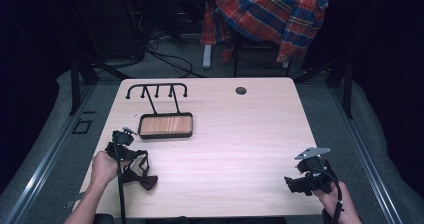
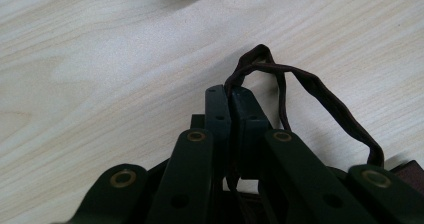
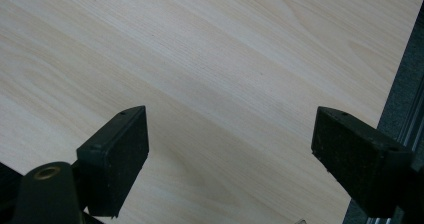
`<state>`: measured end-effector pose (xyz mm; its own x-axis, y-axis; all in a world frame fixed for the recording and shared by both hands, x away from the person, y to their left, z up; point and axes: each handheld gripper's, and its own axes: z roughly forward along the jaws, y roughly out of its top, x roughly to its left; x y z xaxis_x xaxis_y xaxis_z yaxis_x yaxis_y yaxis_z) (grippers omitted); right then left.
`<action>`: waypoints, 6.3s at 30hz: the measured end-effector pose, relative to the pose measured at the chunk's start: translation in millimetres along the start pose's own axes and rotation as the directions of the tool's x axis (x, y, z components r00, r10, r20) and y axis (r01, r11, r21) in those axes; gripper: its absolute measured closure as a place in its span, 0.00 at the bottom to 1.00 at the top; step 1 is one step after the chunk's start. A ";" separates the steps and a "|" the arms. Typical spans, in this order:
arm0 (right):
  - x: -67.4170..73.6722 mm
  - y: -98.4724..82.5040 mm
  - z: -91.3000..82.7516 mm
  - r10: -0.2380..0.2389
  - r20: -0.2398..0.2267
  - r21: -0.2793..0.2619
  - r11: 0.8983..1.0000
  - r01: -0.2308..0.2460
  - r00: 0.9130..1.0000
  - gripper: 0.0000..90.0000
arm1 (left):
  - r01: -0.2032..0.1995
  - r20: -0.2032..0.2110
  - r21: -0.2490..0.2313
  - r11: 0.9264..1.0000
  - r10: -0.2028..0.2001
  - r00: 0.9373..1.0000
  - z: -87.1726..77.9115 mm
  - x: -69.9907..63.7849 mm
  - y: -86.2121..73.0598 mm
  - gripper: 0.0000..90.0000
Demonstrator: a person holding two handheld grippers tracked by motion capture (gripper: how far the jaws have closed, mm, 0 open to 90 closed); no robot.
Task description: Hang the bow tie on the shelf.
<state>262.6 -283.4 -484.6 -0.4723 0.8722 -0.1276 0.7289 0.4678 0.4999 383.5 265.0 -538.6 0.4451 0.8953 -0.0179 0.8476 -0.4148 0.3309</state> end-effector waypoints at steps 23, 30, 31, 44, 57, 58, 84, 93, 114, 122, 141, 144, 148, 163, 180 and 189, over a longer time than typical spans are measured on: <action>1.8 -0.2 0.4 -0.011 -0.009 -0.006 1.000 0.011 1.000 0.17 | 0.016 0.004 -0.115 0.993 -0.016 1.000 -27.3 0.3 -7.3 0.98; 2.1 -0.1 0.3 -0.011 -0.009 -0.005 1.000 0.011 1.000 0.17 | 0.022 0.007 -0.168 0.986 -0.021 1.000 -39.0 2.1 -8.0 0.98; 2.0 -0.2 0.4 -0.014 -0.007 -0.007 1.000 0.014 1.000 0.17 | 0.022 0.007 -0.172 0.985 -0.021 1.000 -40.0 2.6 -8.2 0.98; 1.7 -0.1 0.1 -0.021 -0.008 -0.007 1.000 0.021 1.000 0.17 | 0.018 0.003 -0.223 0.975 -0.018 1.000 -57.8 0.8 -11.8 0.98; 3.3 1.2 1.1 -0.029 -0.016 -0.012 1.000 0.029 0.999 0.17 | 0.008 0.009 -0.284 0.959 -0.006 1.000 -71.3 -1.5 -11.8 0.98; 3.3 1.5 1.0 -0.034 -0.012 -0.006 0.999 0.034 0.999 0.17 | 0.006 0.009 -0.287 0.958 -0.004 1.000 -72.0 -1.5 -11.8 0.98; 3.7 1.7 1.7 -0.042 -0.013 0.002 0.999 0.042 0.999 0.17 | -0.019 -0.002 -0.335 0.942 0.019 1.000 -88.0 -1.9 -2.4 0.98; 4.9 1.7 1.3 -0.047 0.000 0.005 0.999 0.047 0.999 0.17 | -0.021 -0.005 -0.364 0.931 0.020 1.000 -98.1 -0.6 2.8 0.98; 7.7 1.6 1.7 -0.060 0.024 0.015 0.998 0.059 0.998 0.17 | -0.028 -0.021 -0.403 0.915 0.021 1.000 -109.9 8.2 9.3 0.98; 8.0 1.9 1.4 -0.053 0.031 0.012 0.999 0.053 0.998 0.17 | -0.034 -0.028 -0.403 0.915 0.025 0.999 -111.3 8.2 15.3 0.98; 8.8 2.4 2.8 -0.048 0.038 0.014 0.999 0.047 0.998 0.17 | -0.040 -0.034 -0.419 0.907 0.029 0.999 -122.3 9.1 26.0 0.98; 8.7 2.3 2.8 -0.044 0.035 0.014 0.999 0.043 0.998 0.17 | -0.041 -0.030 -0.425 0.904 0.031 0.999 -124.0 9.5 28.5 0.98; 8.7 2.3 2.8 -0.048 0.039 0.014 0.999 0.047 0.998 0.17 | -0.042 -0.029 -0.427 0.903 0.033 0.999 -124.5 9.9 30.8 0.98; 9.6 2.6 3.1 -0.059 0.037 0.024 0.998 0.059 0.998 0.17 | -0.044 -0.037 -0.436 0.899 0.031 0.999 -134.1 12.8 35.0 0.98; 10.0 2.7 3.8 -0.065 0.040 0.031 0.997 0.064 0.997 0.17 | -0.055 -0.055 -0.443 0.895 0.034 0.998 -144.4 18.8 52.3 0.98; 9.7 2.9 4.0 -0.071 0.035 0.039 0.997 0.070 0.997 0.17 | -0.048 -0.059 -0.458 0.887 0.024 0.998 -147.6 23.3 62.3 0.98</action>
<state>262.1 -273.0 -487.8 -0.5053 0.8412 -0.1925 0.7128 0.5326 0.4563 404.1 284.0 -379.1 0.4472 0.8933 0.0454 0.5985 -0.3365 0.7270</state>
